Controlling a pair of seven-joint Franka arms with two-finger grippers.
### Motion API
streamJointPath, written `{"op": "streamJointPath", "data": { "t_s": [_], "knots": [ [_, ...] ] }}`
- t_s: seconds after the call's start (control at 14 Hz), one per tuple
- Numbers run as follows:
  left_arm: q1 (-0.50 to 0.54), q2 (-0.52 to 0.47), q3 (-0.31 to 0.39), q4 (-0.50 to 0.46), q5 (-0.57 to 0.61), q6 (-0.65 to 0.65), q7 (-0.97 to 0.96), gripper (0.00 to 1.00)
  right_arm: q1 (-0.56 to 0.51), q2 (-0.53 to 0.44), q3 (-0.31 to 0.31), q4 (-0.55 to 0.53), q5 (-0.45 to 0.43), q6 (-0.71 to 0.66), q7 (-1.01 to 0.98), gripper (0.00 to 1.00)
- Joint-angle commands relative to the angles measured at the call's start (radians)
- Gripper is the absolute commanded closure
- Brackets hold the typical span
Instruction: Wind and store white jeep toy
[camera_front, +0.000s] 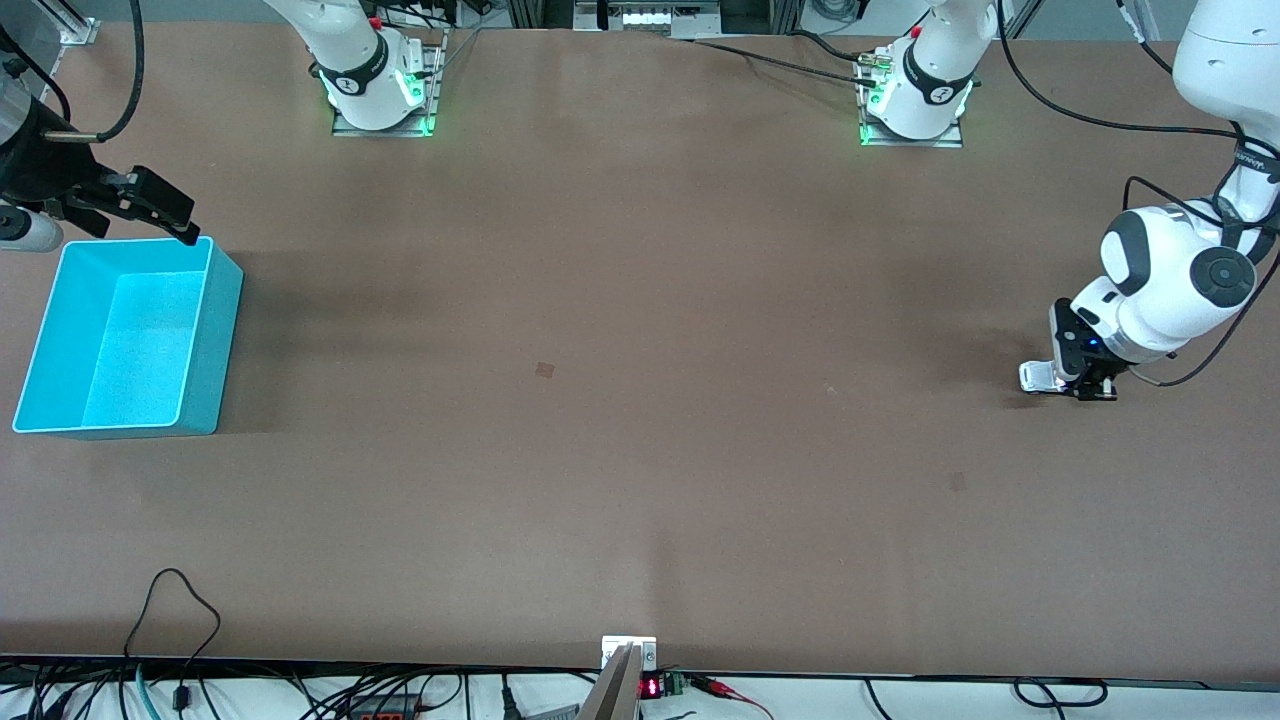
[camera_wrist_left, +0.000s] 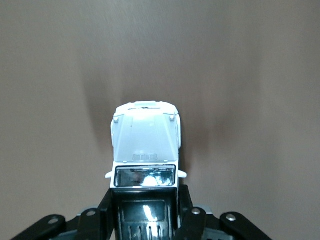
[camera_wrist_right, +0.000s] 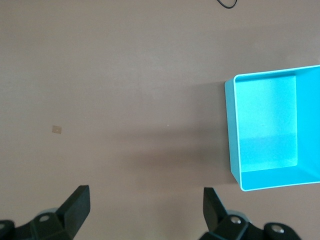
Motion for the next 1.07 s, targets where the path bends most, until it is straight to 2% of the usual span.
{"op": "streamJointPath", "data": {
  "t_s": [0.0,0.86,0.93,1.0],
  "knots": [
    [0.048,0.053,-0.004,0.018,0.018,-0.01,0.074,0.87,-0.005,-0.009,0.001,-0.009,0.014,0.008,0.007,0.0],
    [0.077,0.053,-0.002,0.029,0.016,-0.008,0.072,0.86,-0.005,-0.009,0.001,-0.009,0.014,0.006,0.007,0.0],
    [0.077,0.053,-0.002,0.029,0.016,-0.008,0.072,0.83,-0.005,-0.01,0.001,-0.009,0.014,0.006,0.007,0.0],
    [0.077,0.053,-0.004,0.029,0.016,-0.007,0.074,0.68,-0.005,-0.01,0.001,-0.009,0.014,0.006,0.007,0.0]
  ]
}}
